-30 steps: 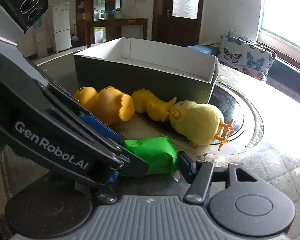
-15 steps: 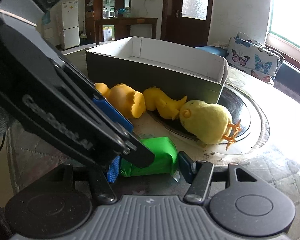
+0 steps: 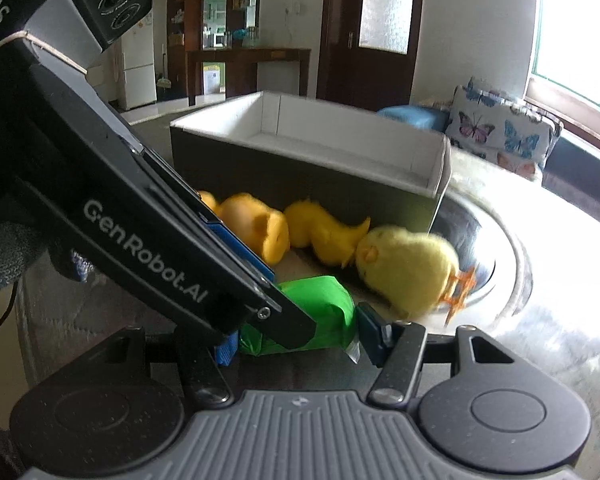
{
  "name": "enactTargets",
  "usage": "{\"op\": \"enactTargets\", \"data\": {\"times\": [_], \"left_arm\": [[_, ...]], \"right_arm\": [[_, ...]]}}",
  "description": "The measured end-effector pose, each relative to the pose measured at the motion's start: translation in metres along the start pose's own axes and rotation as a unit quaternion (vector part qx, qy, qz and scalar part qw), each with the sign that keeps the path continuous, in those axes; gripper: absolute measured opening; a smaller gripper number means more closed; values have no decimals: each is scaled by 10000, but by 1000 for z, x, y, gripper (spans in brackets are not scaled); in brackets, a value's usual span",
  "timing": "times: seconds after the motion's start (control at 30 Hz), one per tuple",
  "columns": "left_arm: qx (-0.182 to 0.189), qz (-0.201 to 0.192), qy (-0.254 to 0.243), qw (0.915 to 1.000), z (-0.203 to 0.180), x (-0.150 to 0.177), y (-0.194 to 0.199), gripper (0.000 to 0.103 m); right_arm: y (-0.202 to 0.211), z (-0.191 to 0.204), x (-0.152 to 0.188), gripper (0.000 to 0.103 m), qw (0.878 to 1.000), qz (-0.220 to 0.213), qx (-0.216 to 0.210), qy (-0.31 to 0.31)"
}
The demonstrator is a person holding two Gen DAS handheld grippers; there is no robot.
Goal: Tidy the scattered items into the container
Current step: 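Carry the green toy with the left tool over the box, then release the green toy into the box and withdraw the left tool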
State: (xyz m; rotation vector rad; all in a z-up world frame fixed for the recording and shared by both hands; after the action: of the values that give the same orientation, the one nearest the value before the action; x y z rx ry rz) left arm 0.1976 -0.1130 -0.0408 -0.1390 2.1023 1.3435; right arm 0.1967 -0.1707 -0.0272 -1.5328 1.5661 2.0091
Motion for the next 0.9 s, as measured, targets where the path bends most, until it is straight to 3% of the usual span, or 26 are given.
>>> {"op": "enactTargets", "data": {"times": [0.47, 0.9], "left_arm": [[-447, -521, -459, 9966, 23, -82, 28, 44], [-528, -316, -228, 9978, 70, -118, 2, 44]], "right_arm": [[-18, -23, -83, 60, 9966, -708, 398, 158], [-76, -50, -113, 60, 9980, -571, 234, -100]]}}
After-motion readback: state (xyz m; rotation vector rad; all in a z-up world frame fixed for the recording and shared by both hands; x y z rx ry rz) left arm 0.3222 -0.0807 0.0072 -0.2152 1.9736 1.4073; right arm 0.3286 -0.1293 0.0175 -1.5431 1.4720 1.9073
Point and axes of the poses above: each gripper's, at about its wrist camera, not at the fingertips, and y roughly against the way its jaws point, z to its left, x to its underside, the point moved 9 cm from there along -y, roughly the way its jaws point, and after that the axes turned 2 degrees about x, right-handed, at the moved point
